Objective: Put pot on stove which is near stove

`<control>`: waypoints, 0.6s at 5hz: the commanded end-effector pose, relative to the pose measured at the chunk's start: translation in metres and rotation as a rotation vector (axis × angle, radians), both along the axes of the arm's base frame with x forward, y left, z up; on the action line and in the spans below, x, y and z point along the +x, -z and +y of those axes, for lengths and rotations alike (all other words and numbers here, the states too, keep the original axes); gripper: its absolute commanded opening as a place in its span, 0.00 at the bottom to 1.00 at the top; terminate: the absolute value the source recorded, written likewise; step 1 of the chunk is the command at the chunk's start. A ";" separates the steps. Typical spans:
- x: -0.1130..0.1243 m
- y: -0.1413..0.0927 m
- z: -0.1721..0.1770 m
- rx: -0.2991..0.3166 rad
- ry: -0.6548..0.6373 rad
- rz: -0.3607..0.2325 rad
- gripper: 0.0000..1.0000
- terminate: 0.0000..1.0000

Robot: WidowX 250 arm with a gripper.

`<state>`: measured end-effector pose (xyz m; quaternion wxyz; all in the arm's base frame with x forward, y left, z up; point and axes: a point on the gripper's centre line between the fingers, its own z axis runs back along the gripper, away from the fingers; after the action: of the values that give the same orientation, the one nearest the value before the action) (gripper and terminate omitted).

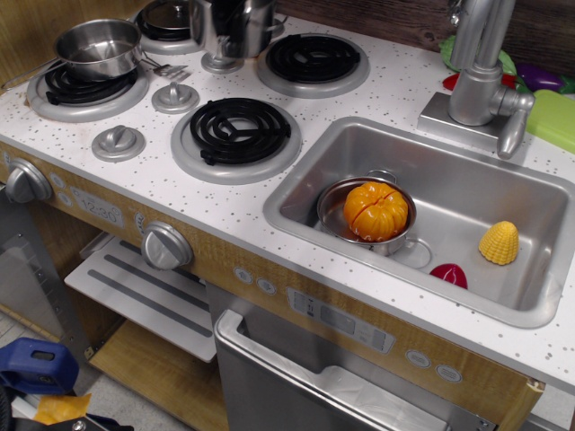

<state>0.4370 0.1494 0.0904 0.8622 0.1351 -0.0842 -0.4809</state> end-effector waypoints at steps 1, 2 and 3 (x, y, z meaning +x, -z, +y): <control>-0.016 -0.023 -0.024 -0.011 -0.182 -0.108 0.00 0.00; -0.029 -0.014 -0.040 -0.013 -0.277 -0.116 0.00 0.00; -0.041 -0.008 -0.056 -0.016 -0.323 -0.140 0.00 0.00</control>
<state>0.3894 0.0865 0.0699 0.9358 0.1372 -0.1013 -0.3084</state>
